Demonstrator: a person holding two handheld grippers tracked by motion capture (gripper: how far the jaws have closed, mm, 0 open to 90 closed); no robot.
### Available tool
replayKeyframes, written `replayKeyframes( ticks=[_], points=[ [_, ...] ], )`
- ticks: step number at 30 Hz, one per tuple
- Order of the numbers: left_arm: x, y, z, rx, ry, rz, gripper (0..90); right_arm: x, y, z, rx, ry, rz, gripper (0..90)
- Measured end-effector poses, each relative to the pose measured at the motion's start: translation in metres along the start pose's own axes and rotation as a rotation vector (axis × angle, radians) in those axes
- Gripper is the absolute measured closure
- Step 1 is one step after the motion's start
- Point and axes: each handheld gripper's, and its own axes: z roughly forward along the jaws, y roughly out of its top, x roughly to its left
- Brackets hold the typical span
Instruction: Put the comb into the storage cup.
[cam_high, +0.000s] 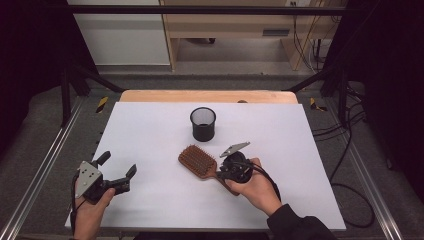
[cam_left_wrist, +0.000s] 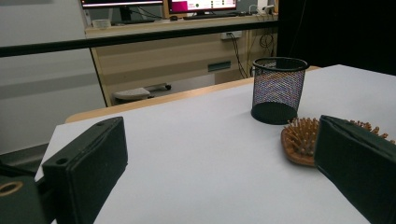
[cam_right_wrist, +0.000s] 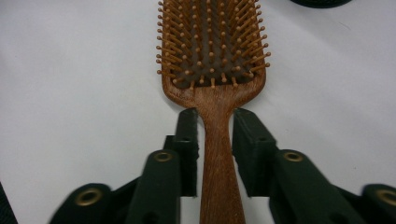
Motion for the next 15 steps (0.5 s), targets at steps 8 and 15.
replayKeyframes(
  ticks=[8, 15],
  points=[
    [0.001, 0.0, 0.0, 0.001, 0.003, 0.007, 3.2, 0.007, 0.002, 0.011, 0.001, -0.035, -0.002, 32.1],
    [0.0, 0.0, 0.0, 0.003, -0.001, 0.01, 3.1, 0.011, 0.003, 0.017, 0.006, -0.058, 0.007, 18.2]
  ],
)
